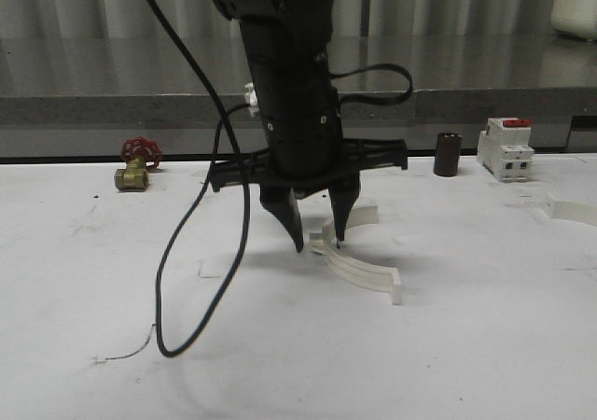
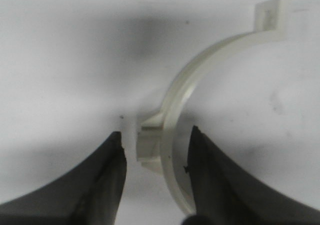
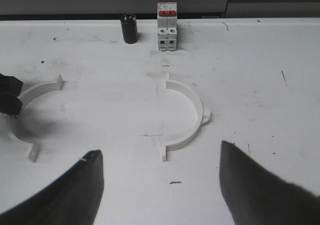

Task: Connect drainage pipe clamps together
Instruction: 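Open the left gripper and lift it away from the clamp half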

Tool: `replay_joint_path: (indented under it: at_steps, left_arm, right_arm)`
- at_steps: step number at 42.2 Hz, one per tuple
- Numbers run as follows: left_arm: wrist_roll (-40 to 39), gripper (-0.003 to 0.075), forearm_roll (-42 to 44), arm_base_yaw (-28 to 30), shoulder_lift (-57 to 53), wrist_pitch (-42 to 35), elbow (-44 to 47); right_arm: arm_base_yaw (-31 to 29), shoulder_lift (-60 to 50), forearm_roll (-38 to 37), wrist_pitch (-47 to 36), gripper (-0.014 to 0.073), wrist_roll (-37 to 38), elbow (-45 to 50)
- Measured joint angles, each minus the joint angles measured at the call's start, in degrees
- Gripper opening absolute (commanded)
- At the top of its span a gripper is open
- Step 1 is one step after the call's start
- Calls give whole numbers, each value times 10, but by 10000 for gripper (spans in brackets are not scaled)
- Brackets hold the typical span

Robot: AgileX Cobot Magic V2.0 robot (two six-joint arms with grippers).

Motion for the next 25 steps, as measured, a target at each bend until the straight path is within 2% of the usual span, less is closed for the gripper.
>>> replay_joint_path:
  at_steps: [5,14,20,25]
  left_arm:
    - [82,295,2,0,-53,18,0]
    - [299,294,-4,0,-191,58,31]
    - [431,294,-62,10,-291,64,87]
    - [498,294,-106,29,-377,39,156]
  right_arm:
    - [0,0,0,0,520,0,0]
    - [0,0,0,0,520,0,0]
    - [0,0,0,0,520,0,0]
    - [0,0,0,0,520,0,0]
